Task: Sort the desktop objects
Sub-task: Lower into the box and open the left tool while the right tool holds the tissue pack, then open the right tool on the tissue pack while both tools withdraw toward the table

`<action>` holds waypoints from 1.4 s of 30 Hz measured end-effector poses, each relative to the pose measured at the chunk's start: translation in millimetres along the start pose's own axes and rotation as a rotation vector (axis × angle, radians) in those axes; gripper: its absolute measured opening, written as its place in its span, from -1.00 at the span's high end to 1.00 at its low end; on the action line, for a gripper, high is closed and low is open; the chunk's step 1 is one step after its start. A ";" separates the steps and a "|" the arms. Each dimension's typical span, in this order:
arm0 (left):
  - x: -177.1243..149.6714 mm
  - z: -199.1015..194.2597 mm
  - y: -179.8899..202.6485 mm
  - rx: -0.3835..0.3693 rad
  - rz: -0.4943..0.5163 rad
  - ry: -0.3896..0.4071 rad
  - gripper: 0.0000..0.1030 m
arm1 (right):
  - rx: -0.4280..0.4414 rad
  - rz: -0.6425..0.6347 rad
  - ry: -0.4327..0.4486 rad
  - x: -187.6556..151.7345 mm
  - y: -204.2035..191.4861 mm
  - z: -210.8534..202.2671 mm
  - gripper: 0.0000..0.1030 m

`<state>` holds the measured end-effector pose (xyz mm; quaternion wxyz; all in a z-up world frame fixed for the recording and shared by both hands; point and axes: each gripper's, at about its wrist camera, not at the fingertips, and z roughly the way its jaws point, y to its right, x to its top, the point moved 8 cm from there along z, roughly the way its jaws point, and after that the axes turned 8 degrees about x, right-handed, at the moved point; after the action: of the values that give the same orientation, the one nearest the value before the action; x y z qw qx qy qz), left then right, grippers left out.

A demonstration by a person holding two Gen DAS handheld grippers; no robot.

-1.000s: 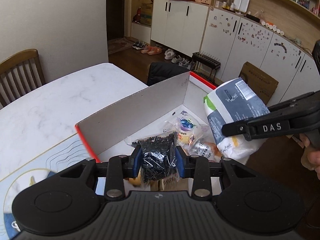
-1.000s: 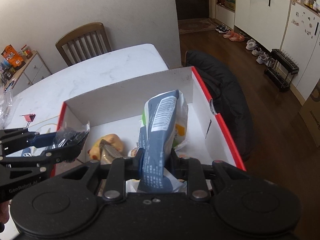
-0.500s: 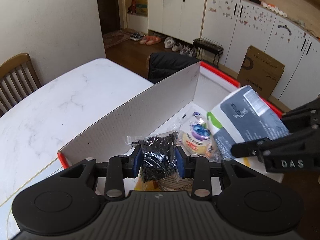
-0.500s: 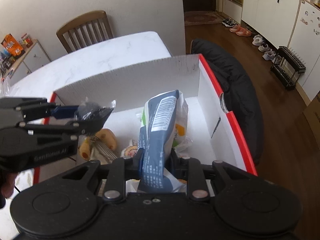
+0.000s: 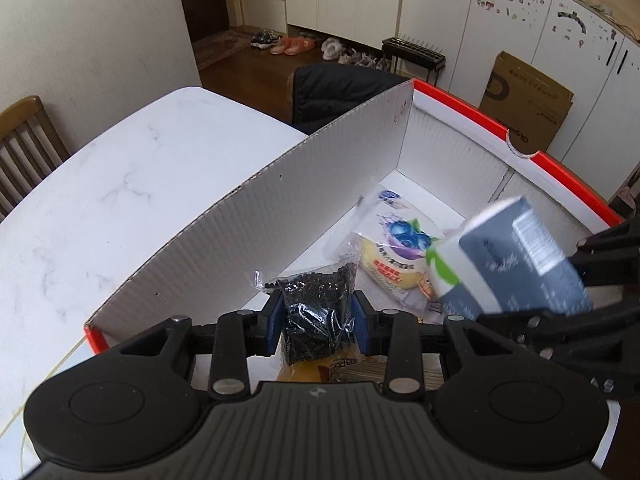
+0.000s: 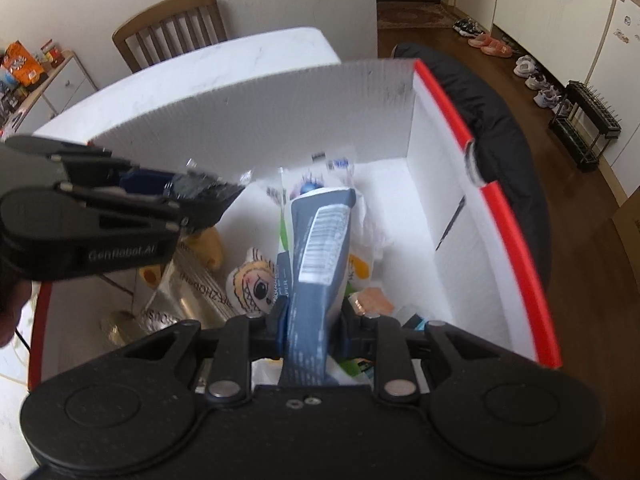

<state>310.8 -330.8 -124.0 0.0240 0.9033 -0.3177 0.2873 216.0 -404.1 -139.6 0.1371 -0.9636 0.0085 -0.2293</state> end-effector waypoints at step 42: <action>-4.7 -37.9 -6.9 -0.081 -0.061 0.030 -0.22 | 0.062 -0.080 0.039 5.2 -13.0 -31.4 -0.21</action>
<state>292.8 -314.1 -93.9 0.0739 0.9064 -0.3010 0.2869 206.1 -400.1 -107.0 0.1574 -0.9538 -0.0343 -0.2536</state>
